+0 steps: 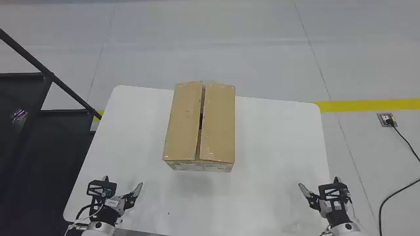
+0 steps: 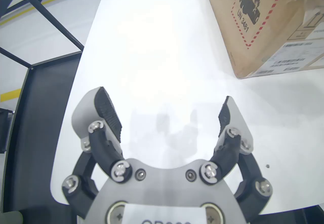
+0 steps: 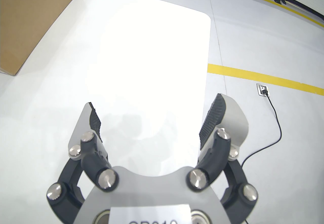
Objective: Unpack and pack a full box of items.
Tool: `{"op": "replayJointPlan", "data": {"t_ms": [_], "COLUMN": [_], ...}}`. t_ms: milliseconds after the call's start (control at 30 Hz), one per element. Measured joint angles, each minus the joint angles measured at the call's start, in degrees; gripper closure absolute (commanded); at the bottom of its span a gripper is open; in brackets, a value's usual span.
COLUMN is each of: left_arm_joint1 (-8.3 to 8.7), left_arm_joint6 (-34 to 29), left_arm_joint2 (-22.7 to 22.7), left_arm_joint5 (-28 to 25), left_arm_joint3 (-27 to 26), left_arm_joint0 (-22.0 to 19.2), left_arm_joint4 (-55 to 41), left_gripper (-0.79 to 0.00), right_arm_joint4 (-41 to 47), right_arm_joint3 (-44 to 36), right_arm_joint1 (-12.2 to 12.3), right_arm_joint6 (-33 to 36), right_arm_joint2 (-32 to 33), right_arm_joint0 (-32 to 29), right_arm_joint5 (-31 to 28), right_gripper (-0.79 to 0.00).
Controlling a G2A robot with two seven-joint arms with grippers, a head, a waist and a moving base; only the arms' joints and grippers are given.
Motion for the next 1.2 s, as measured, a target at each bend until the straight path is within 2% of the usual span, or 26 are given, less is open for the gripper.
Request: {"op": "replayJointPlan", "data": {"t_ms": [400, 733, 900, 967, 1200], "left_arm_joint1": [-0.02, -0.6, -0.92, -1.06, -1.1], "left_arm_joint6": [0.0, 3.4, 5.1, 5.4, 5.2], "left_arm_joint2": [0.1, 0.7, 1.4, 1.2, 0.9], "left_arm_joint5": [-0.1, -1.3, -0.4, 0.3, 0.5], "left_arm_joint3": [0.1, 1.3, 1.0, 0.7, 0.6], "left_arm_joint0": [-0.2, -3.7, -5.3, -5.6, -5.6], "left_arm_joint4": [-0.2, -4.5, -5.0, -6.1, -6.9], "left_gripper": [-0.785, -0.785, -0.785, -0.785, -0.785], "right_arm_joint4": [0.0, -4.2, -6.9, -8.9, -9.3], "right_arm_joint3": [0.0, -6.1, -9.2, -10.4, -10.7], "right_arm_joint1": [0.0, -0.4, -0.7, -0.8, -0.7], "right_arm_joint6": [0.0, -3.3, -1.6, 0.6, 1.3], "right_arm_joint2": [0.0, -3.9, -6.7, -8.1, -8.4], "right_arm_joint0": [0.0, 1.6, 4.1, 5.3, 5.7], "right_arm_joint5": [0.0, -1.8, -0.6, -1.8, -2.5], "right_gripper": [-0.785, -0.785, -0.785, -0.785, -0.785]}}
